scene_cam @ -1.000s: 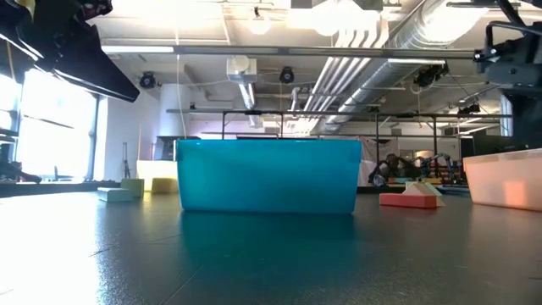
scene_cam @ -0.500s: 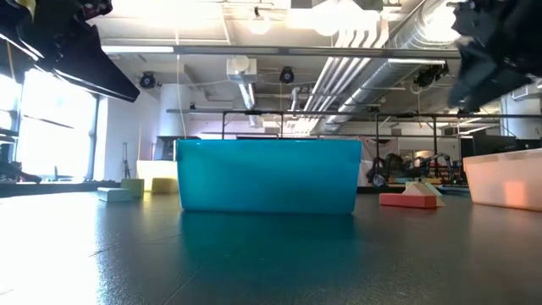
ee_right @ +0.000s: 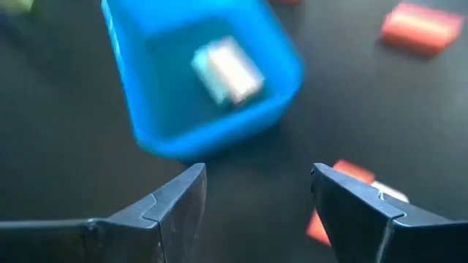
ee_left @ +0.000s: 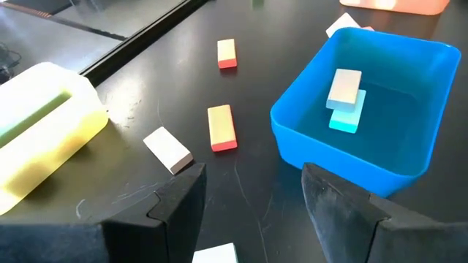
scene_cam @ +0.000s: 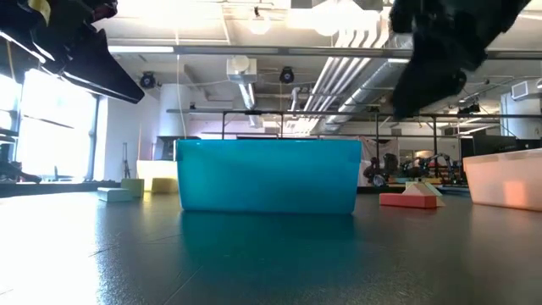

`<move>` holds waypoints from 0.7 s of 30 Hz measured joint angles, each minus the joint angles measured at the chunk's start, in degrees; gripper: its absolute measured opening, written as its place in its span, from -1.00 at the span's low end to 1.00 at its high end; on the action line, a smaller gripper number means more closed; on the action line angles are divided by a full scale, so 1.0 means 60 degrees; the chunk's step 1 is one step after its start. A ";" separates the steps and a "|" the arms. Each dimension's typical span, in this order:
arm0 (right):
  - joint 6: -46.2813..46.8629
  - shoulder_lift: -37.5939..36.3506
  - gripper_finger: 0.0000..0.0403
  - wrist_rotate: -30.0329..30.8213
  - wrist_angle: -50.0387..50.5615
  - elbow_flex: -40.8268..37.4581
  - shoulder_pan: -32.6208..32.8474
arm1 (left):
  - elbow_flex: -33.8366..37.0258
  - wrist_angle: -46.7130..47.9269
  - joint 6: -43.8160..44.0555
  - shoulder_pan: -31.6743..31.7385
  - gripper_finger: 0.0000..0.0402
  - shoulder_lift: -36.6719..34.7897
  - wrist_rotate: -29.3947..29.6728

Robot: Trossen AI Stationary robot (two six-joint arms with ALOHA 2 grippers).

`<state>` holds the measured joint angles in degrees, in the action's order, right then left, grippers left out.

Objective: Sort blocks by size
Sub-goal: Put the orange rectangular block into the blue bin

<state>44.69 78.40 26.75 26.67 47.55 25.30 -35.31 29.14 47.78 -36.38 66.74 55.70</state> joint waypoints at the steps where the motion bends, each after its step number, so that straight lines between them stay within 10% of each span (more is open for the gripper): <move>1: -0.0029 0.0254 0.20 -0.0299 0.0024 0.0000 -0.0029 | 0.0000 0.0001 0.0002 0.0000 0.06 0.0000 0.0000; 21: 0.1734 0.2871 0.19 -0.0099 0.1503 -0.0004 -0.0954 | 0.0000 -0.0011 0.0002 0.0000 0.06 0.0000 -0.0011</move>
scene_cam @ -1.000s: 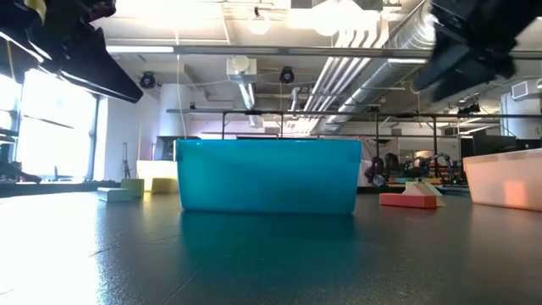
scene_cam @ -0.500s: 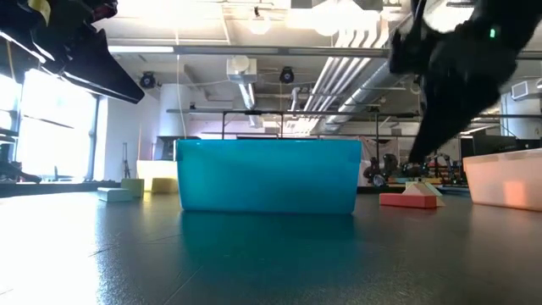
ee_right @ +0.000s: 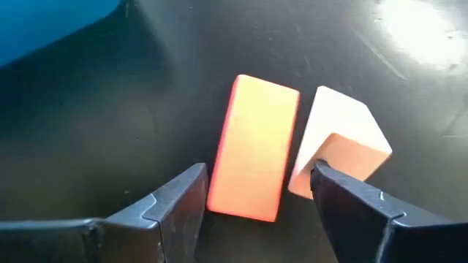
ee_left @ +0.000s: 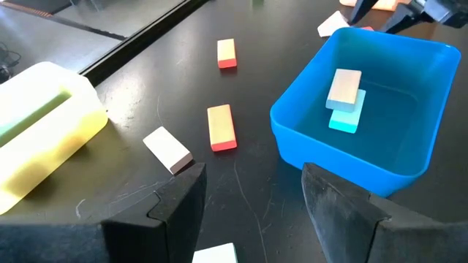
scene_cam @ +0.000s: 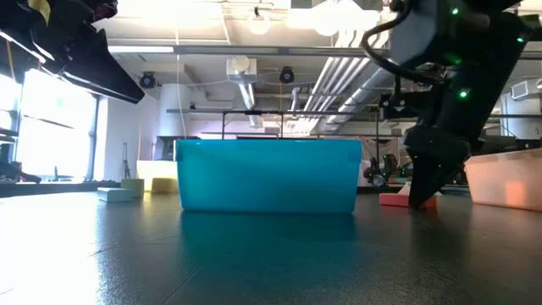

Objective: Sort blocks by size
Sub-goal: Put the orange rectangular block into the blue bin

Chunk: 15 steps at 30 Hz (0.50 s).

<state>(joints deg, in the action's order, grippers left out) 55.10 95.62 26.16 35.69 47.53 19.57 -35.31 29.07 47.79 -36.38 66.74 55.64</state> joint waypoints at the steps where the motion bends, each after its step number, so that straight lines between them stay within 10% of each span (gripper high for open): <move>1: -0.0160 0.0002 0.19 -0.0151 -0.0074 0.0001 -0.0035 | 0.0000 -0.0002 0.0000 0.0000 0.06 0.0000 0.0000; 15: -0.0816 -0.0005 -0.13 -0.1634 -0.0737 0.0015 -0.0083 | 0.0000 -0.0006 0.0003 0.0000 0.06 0.0000 0.0000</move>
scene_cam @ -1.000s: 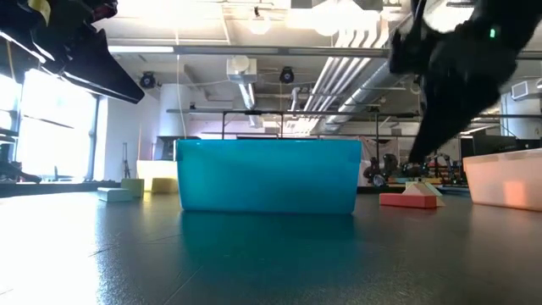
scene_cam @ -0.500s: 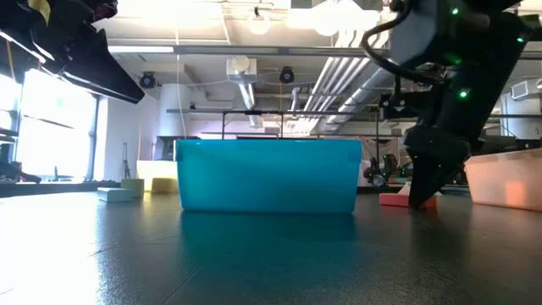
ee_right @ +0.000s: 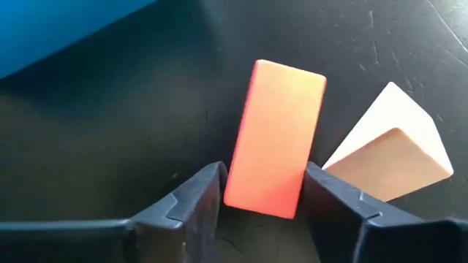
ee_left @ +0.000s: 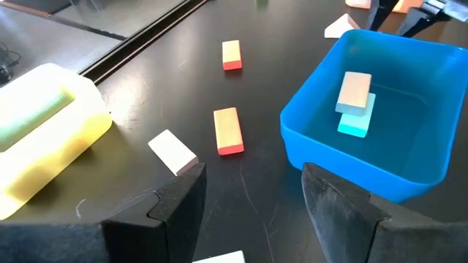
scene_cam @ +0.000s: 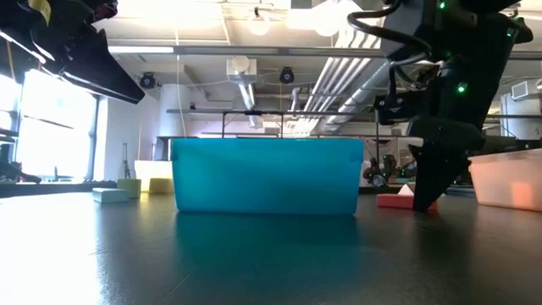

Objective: Sort blocks by size
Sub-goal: Put the orange rectangular block into the blue bin

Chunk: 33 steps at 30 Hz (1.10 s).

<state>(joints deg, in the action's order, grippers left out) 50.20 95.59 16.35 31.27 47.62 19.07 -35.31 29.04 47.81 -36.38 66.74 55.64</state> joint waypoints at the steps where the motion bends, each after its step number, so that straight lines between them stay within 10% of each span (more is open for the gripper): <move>1: 0.0010 0.0000 -0.16 0.0051 0.0002 0.0000 0.0000 | 0.0000 -0.0003 -0.0003 0.0000 0.06 0.0000 0.0000; 24: -0.0453 -0.2206 -0.36 0.2525 -0.0763 -0.0033 0.0349 | 0.0000 -0.0007 0.0000 0.0000 0.06 0.0000 0.0007; 33: -0.3781 -0.1943 -0.36 0.0349 -0.5424 -0.0015 -0.0200 | 0.0000 -0.0033 -0.0003 0.0000 0.06 0.0000 0.0007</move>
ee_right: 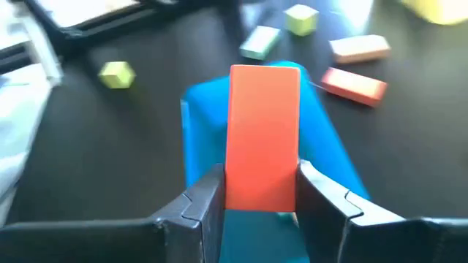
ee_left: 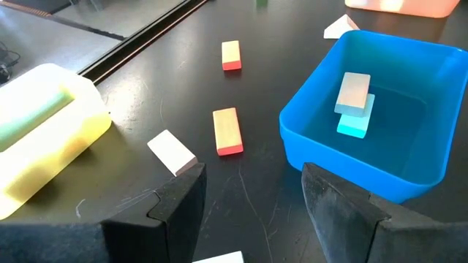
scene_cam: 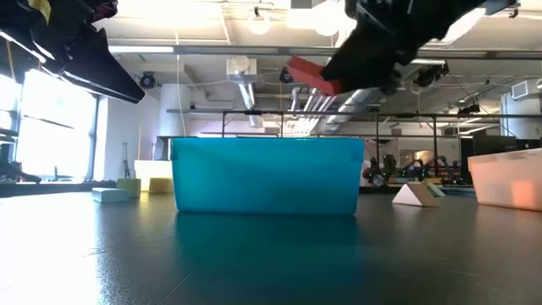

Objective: Sort blocks by size
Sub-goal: Put the orange rectangular block into the blue bin

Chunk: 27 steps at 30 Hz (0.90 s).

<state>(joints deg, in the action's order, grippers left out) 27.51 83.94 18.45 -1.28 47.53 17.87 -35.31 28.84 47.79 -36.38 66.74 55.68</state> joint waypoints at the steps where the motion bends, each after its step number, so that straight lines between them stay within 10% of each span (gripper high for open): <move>1: -0.0192 0.0165 -0.36 -0.0336 -0.0320 0.0000 -0.0086 | 0.0000 -0.0007 0.0000 0.0000 0.06 0.0000 0.0004; 12: -0.0373 0.1981 -0.28 -0.2161 -0.1379 0.0000 -0.0822 | 0.0004 -0.0018 -0.0069 0.0000 0.06 0.0000 0.0000; 27: -0.0420 0.2157 -0.10 -0.1637 -0.1722 0.0000 -0.0857 | 0.0003 -0.0029 -0.0077 0.0000 0.06 0.0000 0.0000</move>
<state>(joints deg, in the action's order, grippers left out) 24.99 96.88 8.63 -11.61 47.53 12.73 -35.29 28.67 47.33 -36.38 66.74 55.68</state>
